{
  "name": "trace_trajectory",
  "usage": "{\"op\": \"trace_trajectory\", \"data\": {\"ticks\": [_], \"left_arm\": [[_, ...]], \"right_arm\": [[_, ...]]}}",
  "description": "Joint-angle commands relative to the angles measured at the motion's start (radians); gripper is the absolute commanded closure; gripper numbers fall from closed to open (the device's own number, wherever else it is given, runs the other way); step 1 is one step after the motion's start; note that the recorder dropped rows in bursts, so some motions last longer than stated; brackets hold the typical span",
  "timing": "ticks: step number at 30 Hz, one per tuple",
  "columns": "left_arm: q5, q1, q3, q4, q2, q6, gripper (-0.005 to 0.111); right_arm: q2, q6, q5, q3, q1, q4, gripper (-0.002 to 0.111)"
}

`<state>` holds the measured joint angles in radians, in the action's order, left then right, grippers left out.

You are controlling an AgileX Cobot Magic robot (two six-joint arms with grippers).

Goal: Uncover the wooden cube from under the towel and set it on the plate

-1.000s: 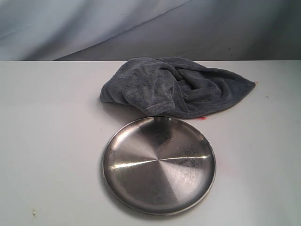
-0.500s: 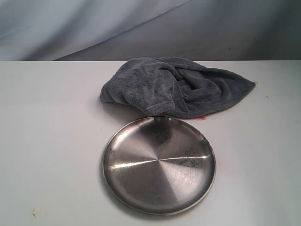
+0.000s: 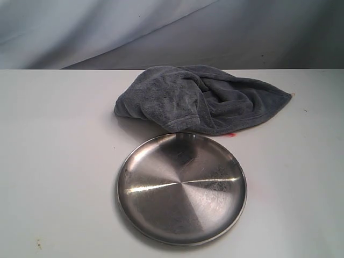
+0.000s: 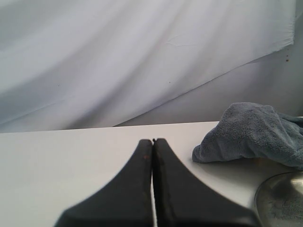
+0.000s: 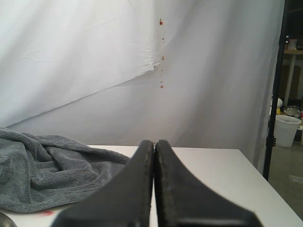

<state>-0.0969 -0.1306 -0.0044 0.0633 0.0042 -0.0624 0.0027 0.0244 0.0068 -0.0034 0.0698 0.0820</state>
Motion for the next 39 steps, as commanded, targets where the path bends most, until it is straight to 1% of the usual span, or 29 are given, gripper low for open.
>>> {"op": "trace_trajectory", "data": {"ticks": [1,9,18,21,24,27,32,37,39], "left_arm": [[0.011,0.002,0.004,0.002,-0.004,0.001,0.107],[0.011,0.002,0.004,0.002,-0.004,0.001,0.107],[0.011,0.002,0.004,0.002,-0.004,0.001,0.107],[0.011,0.002,0.004,0.002,-0.004,0.001,0.107],[0.011,0.002,0.004,0.002,-0.004,0.001,0.107],[0.011,0.002,0.004,0.002,-0.004,0.001,0.107],[0.011,0.002,0.004,0.002,-0.004,0.001,0.107],[0.011,0.002,0.004,0.002,-0.004,0.001,0.107],[0.011,0.002,0.004,0.002,-0.004,0.001,0.107]], "right_arm": [[-0.003,-0.004,-0.007,0.003,0.002,0.006,0.108],[-0.003,-0.001,-0.007,0.003,0.002,0.006,0.108],[-0.003,0.009,-0.104,0.003,0.002,-0.003,0.108],[-0.003,0.056,-0.167,0.003,0.002,-0.058,0.108],[-0.003,0.066,-0.206,0.001,0.002,-0.07,0.108],[-0.003,0.052,-0.206,-0.074,0.002,-0.057,0.108],[-0.003,0.05,-0.252,-0.233,0.002,0.057,0.108],[-0.003,0.05,-0.322,-0.371,0.002,0.057,0.108],[-0.003,0.05,-0.325,-0.414,0.002,0.057,0.108]]}}
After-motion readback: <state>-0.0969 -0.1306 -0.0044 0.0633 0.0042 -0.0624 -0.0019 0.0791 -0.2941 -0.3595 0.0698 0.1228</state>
